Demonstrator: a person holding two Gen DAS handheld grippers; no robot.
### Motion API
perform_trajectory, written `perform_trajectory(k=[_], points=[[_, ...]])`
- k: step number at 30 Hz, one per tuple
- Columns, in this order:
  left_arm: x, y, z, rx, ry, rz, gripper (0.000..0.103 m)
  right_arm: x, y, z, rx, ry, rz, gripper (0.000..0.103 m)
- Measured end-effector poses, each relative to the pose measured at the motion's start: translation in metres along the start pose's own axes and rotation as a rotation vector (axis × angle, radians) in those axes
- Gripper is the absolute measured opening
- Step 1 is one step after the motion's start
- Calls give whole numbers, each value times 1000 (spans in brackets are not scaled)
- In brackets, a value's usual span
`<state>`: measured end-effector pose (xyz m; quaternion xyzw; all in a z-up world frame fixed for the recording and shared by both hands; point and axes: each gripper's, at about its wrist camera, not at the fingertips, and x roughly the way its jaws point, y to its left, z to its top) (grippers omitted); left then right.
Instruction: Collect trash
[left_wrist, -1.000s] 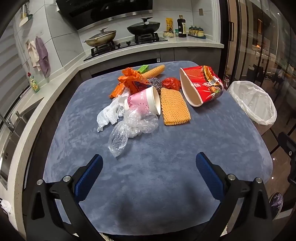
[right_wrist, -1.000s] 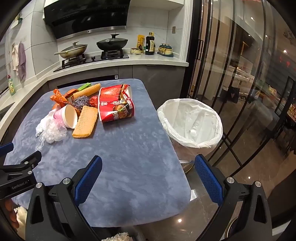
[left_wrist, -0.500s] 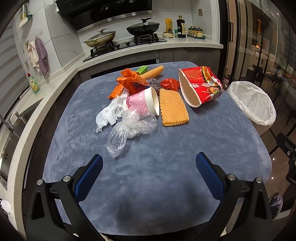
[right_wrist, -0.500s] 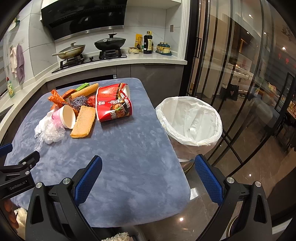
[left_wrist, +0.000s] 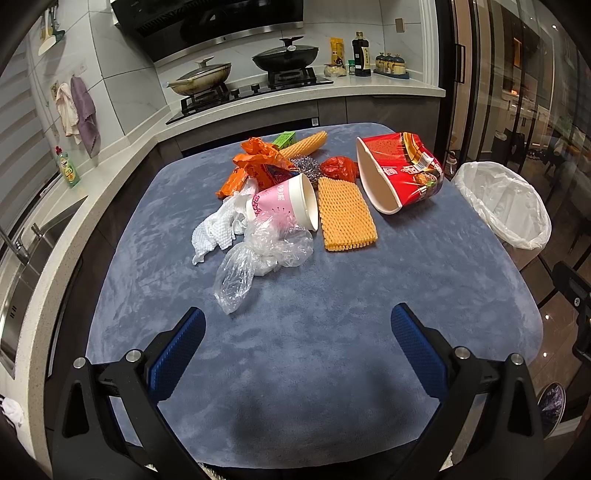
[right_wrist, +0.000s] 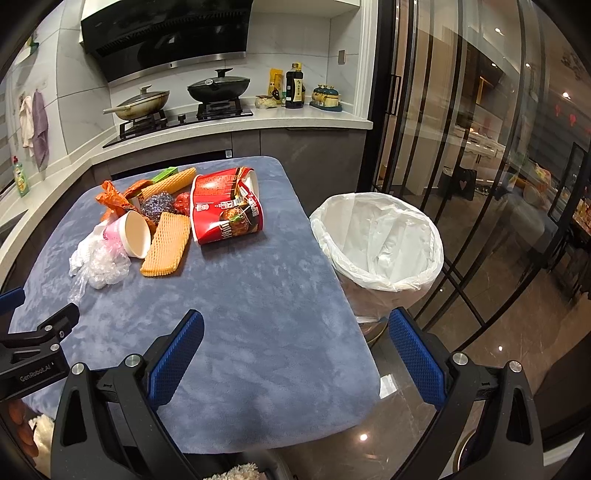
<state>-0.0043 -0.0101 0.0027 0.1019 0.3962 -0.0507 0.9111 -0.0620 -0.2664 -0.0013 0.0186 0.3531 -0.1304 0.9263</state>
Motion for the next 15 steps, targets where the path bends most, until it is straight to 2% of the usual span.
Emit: perform_trajectory(k=[15], points=[[-1, 1, 1, -3, -4, 1, 96, -1, 1, 0, 2, -2, 2, 96]])
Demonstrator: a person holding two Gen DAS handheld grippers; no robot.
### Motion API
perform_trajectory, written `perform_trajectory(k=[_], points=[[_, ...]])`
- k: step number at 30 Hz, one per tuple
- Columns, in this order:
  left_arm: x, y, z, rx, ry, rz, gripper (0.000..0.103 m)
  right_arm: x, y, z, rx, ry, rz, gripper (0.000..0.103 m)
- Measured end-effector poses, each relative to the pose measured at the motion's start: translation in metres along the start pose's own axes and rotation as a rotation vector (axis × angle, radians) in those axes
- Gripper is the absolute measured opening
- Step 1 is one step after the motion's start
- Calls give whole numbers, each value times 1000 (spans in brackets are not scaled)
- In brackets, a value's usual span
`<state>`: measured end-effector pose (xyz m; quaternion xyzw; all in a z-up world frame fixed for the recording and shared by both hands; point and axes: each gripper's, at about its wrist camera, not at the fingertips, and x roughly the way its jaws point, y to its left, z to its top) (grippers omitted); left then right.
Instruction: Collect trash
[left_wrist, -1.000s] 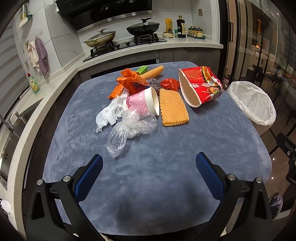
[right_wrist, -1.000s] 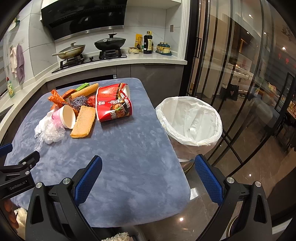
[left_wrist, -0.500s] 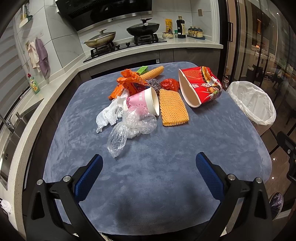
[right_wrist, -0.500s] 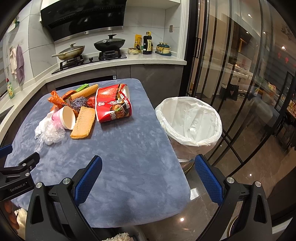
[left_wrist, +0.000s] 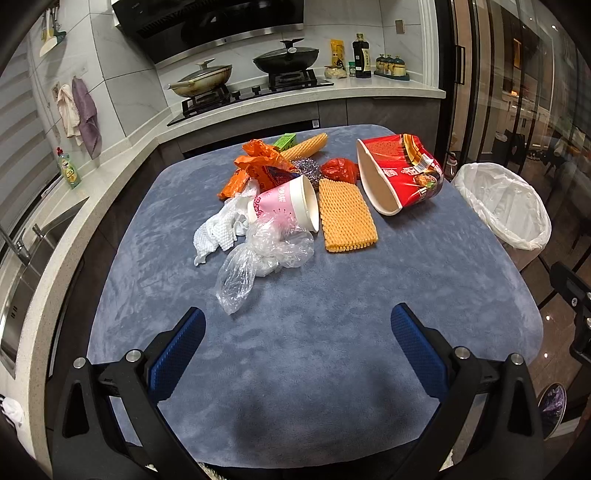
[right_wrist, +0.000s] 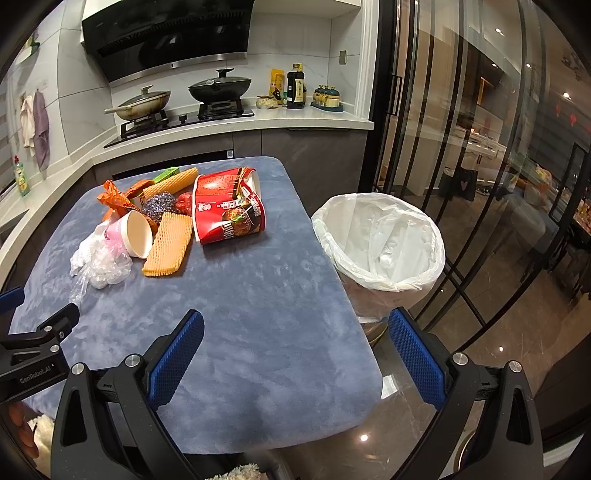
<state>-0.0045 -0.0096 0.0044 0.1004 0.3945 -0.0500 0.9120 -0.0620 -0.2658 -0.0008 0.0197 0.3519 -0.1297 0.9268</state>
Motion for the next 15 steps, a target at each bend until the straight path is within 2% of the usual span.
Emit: perform_trajectory(k=[15], points=[[0, 1, 0, 1, 0, 2, 96, 0, 0, 0, 0, 1, 1, 96]])
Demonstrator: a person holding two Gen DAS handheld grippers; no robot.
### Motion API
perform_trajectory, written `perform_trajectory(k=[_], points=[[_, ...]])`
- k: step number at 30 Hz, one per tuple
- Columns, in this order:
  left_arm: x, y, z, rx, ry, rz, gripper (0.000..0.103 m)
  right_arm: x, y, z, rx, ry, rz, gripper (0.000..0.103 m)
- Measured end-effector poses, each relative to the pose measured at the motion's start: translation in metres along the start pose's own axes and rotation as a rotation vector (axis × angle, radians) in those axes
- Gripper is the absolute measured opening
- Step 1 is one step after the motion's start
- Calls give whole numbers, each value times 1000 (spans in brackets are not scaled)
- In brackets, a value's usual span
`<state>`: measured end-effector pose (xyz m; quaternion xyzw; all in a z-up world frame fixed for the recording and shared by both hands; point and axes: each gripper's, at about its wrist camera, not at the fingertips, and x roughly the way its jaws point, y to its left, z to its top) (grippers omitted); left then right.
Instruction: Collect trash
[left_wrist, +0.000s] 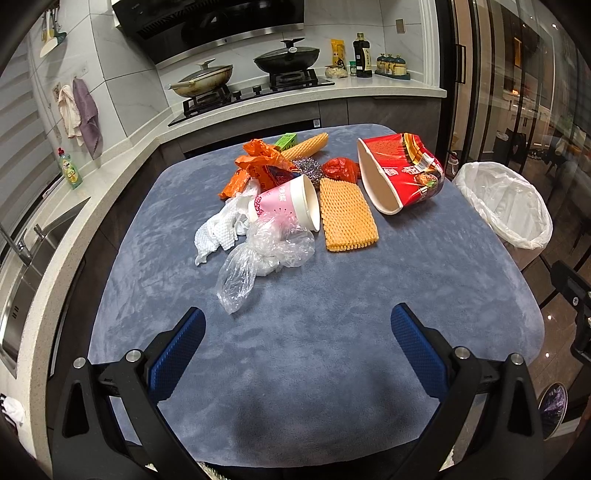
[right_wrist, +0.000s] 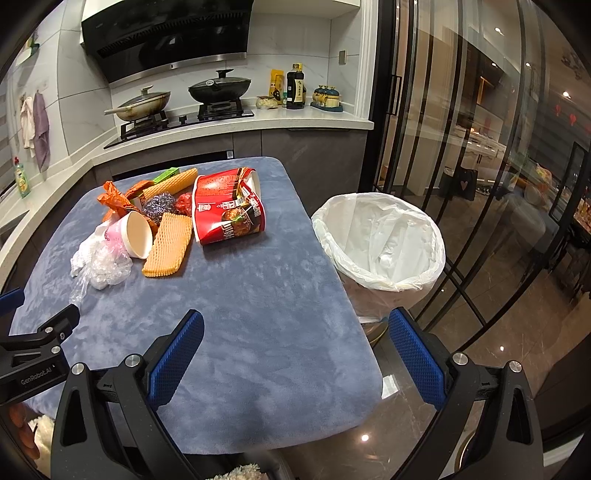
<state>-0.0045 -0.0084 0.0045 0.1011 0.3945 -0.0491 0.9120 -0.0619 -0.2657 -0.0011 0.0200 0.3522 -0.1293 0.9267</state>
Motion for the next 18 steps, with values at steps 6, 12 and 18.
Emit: perform_trajectory(k=[6, 12, 18], points=[[0, 1, 0, -1, 0, 1, 96, 0, 1, 0, 0, 0, 1, 96], [-1, 2, -1, 0, 0, 1, 96, 0, 2, 0, 0, -1, 1, 96], [-2, 4, -2, 1, 1, 2, 96, 0, 1, 0, 0, 0, 2, 96]])
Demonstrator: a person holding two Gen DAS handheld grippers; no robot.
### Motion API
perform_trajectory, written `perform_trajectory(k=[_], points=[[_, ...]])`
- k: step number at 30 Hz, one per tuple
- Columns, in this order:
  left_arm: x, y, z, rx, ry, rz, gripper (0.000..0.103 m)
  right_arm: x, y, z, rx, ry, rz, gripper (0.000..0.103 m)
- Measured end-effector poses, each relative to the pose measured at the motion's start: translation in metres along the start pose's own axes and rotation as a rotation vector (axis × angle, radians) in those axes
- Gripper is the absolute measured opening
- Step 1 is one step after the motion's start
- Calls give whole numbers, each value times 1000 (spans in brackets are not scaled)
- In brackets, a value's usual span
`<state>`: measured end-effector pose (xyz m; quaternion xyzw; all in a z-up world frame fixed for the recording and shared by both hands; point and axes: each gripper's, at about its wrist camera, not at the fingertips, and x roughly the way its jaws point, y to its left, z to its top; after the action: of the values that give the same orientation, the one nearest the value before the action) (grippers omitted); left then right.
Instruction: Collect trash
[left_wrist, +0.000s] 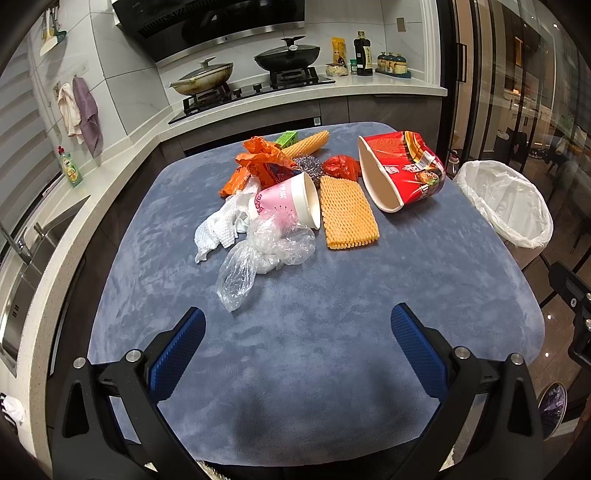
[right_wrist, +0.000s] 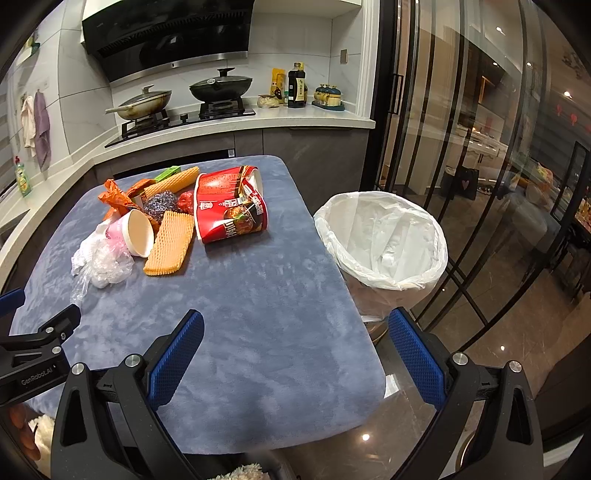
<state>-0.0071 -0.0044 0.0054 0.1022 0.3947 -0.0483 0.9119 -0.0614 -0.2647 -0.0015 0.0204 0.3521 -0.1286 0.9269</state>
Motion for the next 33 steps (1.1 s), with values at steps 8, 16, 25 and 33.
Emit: perform_trajectory(k=[8, 16, 25, 33], points=[[3, 1, -3, -5, 7, -6, 96, 1, 1, 0, 4, 4, 4, 96], [17, 7, -3, -26, 33, -31, 96, 15, 8, -5, 3, 21, 16, 96], [50, 29, 5, -64, 59, -78, 96, 44, 17, 0, 32, 60, 24, 96], [90, 68, 19, -136, 56, -86, 96, 76, 29, 10, 74, 95, 41, 96]])
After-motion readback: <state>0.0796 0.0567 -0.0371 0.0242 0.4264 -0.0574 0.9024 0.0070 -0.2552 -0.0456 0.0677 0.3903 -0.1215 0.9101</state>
